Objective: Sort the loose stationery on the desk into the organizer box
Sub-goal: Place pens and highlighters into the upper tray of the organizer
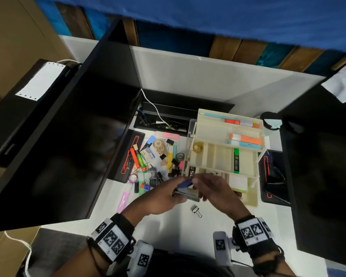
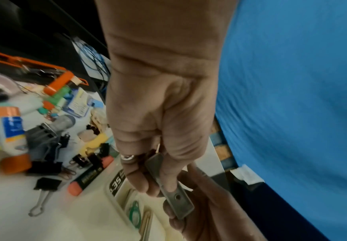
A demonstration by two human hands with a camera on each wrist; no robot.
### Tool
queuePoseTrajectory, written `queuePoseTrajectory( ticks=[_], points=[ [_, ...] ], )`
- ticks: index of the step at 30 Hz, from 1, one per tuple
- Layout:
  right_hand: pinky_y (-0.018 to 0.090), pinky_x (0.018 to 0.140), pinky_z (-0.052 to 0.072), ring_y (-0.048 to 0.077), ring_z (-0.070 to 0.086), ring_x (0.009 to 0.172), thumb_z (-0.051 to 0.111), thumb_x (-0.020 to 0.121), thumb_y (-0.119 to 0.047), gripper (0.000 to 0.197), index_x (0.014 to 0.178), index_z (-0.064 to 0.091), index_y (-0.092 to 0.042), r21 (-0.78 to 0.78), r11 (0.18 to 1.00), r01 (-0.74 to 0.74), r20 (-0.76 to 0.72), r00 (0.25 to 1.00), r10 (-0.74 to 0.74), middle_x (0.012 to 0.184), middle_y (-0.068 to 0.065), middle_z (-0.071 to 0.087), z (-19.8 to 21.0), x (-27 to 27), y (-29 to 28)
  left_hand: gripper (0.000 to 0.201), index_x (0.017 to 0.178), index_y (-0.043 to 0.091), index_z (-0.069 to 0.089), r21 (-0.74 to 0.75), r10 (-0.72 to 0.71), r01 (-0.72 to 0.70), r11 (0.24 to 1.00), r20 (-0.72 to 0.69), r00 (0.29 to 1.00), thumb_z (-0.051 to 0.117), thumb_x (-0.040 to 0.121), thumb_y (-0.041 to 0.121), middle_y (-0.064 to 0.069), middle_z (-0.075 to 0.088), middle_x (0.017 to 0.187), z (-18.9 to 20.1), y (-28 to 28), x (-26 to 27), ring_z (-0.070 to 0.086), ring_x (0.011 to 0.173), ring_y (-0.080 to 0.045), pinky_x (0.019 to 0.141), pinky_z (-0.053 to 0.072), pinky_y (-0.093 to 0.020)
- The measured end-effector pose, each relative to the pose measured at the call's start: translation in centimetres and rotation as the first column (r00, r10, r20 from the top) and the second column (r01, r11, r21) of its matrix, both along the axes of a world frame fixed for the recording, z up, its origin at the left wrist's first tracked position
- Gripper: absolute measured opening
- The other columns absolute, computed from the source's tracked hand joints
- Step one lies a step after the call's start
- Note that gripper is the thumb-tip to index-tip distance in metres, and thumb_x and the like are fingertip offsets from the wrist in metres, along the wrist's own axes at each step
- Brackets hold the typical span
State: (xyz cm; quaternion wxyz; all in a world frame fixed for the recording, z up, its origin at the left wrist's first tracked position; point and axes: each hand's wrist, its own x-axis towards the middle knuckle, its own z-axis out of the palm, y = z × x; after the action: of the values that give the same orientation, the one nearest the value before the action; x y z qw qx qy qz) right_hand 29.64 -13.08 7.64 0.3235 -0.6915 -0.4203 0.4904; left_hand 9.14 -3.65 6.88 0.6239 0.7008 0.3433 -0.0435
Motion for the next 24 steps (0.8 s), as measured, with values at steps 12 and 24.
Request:
queuePoseTrajectory(
  ticks=[12,24],
  points=[
    [0.038,0.073,0.059,0.029,0.069,0.074,0.069,0.095,-0.002,0.010,0.095,0.079,0.001,-0.122,0.724,0.679,-0.248,0.686,-0.684,0.083,0.021,0.077,-4.2,2.6,-4.1,0.049,0.140,0.034,0.050,0.239,-0.015,0.041,0.970,-0.111,0.994,0.070,0.096,0.030,0.017,0.047,0.126,-2.2,-1.6,3.3,0.059,0.102,-0.001,0.089,0.054,-0.026],
    [0.026,0.076,0.063,0.028,0.076,0.093,0.068,0.093,0.007,0.018,0.107,0.067,0.018,-0.405,0.389,0.827,-0.545,0.124,-0.830,0.103,0.027,0.076,-5.4,-0.7,1.6,0.038,0.133,0.029,0.060,0.193,0.154,-0.120,0.974,-0.168,0.974,0.070,0.096,0.030,0.014,0.060,0.124,-3.2,-0.8,-4.5,0.064,0.099,-0.004,0.083,0.052,-0.018]
  ],
)
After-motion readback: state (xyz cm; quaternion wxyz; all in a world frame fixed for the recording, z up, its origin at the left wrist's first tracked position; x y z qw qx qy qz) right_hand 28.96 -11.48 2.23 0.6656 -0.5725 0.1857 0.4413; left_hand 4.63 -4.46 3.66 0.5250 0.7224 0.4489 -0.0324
